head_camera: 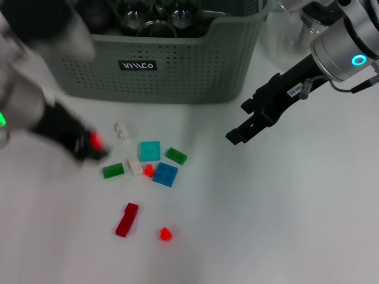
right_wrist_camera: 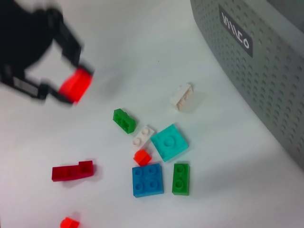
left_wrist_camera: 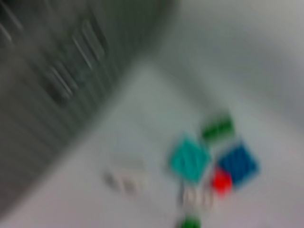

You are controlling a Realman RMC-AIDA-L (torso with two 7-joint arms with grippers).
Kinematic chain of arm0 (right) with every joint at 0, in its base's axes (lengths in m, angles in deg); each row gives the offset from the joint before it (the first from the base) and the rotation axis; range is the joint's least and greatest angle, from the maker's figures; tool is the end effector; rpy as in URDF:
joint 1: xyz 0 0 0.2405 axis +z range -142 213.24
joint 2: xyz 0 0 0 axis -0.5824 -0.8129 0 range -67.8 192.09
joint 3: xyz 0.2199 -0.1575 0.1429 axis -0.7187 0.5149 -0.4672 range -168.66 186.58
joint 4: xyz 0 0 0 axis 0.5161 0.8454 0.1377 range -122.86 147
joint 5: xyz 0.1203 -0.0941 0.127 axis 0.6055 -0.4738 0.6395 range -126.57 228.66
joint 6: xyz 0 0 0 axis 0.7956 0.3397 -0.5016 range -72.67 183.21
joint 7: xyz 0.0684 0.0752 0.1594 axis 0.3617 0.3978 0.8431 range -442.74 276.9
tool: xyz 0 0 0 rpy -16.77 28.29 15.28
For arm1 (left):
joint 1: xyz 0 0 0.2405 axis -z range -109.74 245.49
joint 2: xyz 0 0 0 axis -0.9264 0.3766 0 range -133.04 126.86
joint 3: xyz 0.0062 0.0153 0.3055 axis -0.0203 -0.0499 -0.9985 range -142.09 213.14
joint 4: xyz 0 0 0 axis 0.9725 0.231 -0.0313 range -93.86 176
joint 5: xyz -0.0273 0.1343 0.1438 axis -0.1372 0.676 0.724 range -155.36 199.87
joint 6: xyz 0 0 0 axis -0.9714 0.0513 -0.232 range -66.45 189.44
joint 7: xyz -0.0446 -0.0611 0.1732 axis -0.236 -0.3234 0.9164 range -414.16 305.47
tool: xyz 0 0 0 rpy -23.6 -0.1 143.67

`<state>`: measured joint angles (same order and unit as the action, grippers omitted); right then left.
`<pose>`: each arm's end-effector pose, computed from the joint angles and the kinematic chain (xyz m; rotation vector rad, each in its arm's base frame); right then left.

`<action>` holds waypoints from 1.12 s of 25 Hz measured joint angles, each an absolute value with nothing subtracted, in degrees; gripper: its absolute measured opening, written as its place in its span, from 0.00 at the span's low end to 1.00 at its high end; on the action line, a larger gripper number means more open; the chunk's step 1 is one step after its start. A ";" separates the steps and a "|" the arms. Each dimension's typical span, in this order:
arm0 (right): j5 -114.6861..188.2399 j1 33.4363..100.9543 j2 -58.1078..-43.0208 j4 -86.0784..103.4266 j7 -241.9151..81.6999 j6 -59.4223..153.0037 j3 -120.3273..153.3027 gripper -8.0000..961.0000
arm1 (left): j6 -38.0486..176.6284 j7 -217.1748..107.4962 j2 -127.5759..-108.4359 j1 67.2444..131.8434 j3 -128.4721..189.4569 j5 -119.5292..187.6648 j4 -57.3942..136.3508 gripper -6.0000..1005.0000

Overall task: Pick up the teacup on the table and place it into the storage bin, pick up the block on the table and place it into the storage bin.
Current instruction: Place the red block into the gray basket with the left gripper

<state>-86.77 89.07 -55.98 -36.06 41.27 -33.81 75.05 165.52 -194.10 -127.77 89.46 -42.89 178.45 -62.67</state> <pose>0.1770 0.4123 -0.0985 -2.9982 0.7308 -0.3121 -0.2391 0.3090 -0.0342 -2.5858 -0.7520 0.5693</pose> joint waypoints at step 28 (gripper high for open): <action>-86.74 91.08 -56.22 -35.73 41.52 -34.29 75.31 0.99 | 122.16 -197.56 -115.24 128.37 -17.53 168.17 -6.44 0.49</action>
<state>-86.74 91.08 -56.22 -35.73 41.52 -34.29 75.31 122.16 -197.56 -115.24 128.37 -17.53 168.17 -6.44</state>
